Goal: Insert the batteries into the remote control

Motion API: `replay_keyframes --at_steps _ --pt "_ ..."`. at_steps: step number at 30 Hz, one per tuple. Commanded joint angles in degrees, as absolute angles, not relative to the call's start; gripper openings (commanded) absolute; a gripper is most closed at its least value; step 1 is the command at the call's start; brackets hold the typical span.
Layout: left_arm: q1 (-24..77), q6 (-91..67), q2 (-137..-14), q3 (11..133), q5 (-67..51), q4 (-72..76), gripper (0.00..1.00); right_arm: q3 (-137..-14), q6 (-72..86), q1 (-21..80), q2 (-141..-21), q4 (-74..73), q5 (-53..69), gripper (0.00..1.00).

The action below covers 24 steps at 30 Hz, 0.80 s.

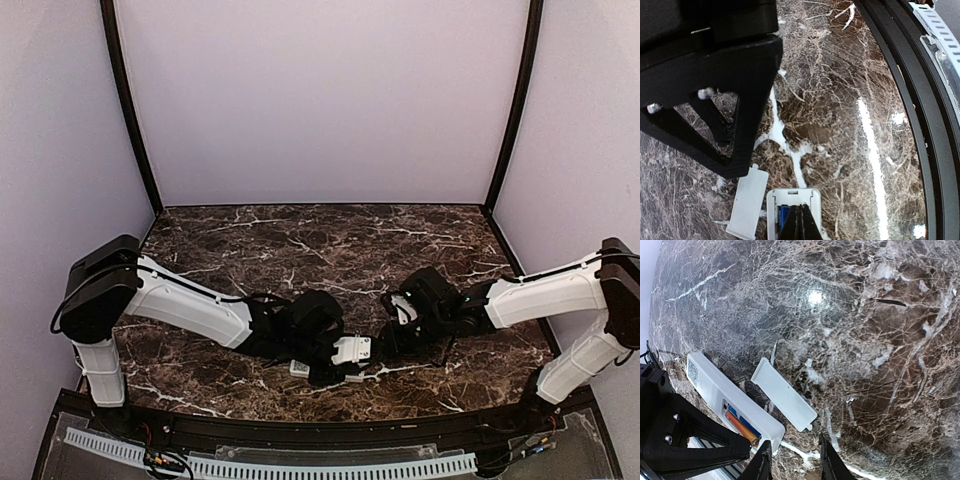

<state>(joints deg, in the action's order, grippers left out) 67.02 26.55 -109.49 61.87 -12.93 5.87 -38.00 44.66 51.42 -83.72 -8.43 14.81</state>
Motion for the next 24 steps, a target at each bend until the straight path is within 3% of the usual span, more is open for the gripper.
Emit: replay_keyframes --at_steps 1,11,12,15,18,21,24 --pt "67.1 25.8 -109.8 62.3 -11.8 1.1 0.00 -38.3 43.6 51.0 -82.9 -8.6 15.0 0.31" --pt "66.6 21.9 -100.1 57.7 -14.2 6.4 0.01 -37.7 44.3 51.4 -82.3 -4.2 22.7 0.29" --pt "66.5 21.7 -99.4 56.6 -14.5 6.8 0.04 -37.7 45.1 51.8 -82.2 -3.9 22.9 0.29" --pt "65.3 21.4 -95.9 53.1 -12.8 5.5 0.32 -38.9 47.3 53.9 -81.3 -7.1 20.4 0.29" --pt "63.5 22.5 -93.5 50.3 -11.2 0.9 0.42 -39.9 50.3 56.6 -81.0 -9.8 17.7 0.29" --pt "63.1 26.3 -92.2 47.5 -7.4 -3.0 0.61 -39.9 53.8 57.7 -81.4 -10.9 16.0 0.29" --pt "62.1 29.1 -92.2 46.4 -6.7 -3.6 0.68 -40.6 55.4 58.3 -82.8 -10.9 15.5 0.29"
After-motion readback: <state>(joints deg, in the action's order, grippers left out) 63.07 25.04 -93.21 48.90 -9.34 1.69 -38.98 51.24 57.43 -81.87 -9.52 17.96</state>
